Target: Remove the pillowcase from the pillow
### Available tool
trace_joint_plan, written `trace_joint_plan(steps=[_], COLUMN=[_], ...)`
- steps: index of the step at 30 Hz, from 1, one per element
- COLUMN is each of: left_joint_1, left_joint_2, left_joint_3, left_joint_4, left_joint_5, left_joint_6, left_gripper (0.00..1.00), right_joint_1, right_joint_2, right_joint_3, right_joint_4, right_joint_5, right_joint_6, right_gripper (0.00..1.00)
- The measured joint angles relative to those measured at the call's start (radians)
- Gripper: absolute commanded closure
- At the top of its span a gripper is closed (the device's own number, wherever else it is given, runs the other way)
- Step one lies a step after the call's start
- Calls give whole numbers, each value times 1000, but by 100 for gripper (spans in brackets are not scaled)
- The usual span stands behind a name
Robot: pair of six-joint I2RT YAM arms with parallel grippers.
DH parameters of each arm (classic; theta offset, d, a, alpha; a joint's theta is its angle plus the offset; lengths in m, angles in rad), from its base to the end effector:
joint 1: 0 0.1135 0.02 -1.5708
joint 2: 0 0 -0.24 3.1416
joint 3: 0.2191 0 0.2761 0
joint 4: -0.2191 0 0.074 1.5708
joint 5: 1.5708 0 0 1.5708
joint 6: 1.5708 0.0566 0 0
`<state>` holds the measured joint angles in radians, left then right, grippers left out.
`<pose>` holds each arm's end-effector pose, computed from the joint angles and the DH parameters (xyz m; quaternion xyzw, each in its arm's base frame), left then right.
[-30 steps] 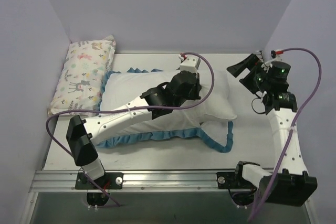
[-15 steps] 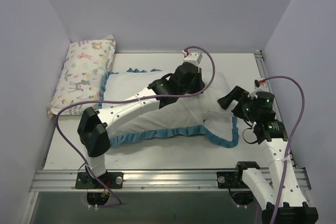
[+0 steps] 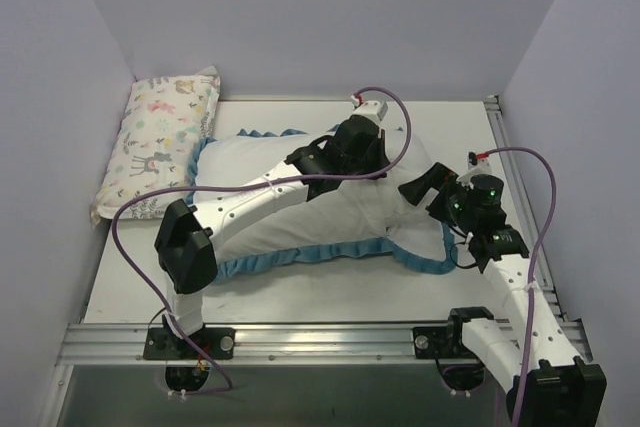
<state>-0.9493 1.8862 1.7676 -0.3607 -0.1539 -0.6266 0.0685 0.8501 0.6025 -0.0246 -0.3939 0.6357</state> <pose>0.2891 -0.3888 0.3094 0.0975 0.8475 -0.3205 0.4116 0.2571 0.0394 0.2520 0.1050 0.7830 0.3508 0.5028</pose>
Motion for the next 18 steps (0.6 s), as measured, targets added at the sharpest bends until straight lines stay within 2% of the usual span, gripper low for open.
trace_joint_plan(steps=[1, 2, 3, 8, 10, 11, 14, 18], left_joint_1=[1, 2, 2, -1, 0, 0, 0, -7], left_joint_2=[0, 0, 0, 24, 26, 25, 4, -119], left_joint_3=[0, 1, 3, 82, 106, 117, 131, 70], left_joint_4=[0, -1, -3, -93, -128, -143, -171, -202], left_joint_5=[5, 10, 17, 44, 46, 45, 38, -11], left_joint_6=[1, 3, 5, 41, 58, 67, 91, 101], left_gripper=[100, 100, 100, 99, 84, 58, 22, 15], right_joint_1=[8, 14, 18, 18, 19, 21, 28, 35], right_joint_2=[2, 7, 18, 55, 56, 57, 57, 59], right_joint_3=[-1, -1, -1, 14, 53, 78, 167, 251], right_joint_4=[14, 29, 43, 47, -2, -29, -133, -217], right_joint_5=[0, -2, -5, -6, 1, 13, 58, 107], right_joint_6=[6, 10, 15, 36, 28, 23, -5, -34], right_gripper=[30, 61, 98, 100, 100, 100, 100, 100])
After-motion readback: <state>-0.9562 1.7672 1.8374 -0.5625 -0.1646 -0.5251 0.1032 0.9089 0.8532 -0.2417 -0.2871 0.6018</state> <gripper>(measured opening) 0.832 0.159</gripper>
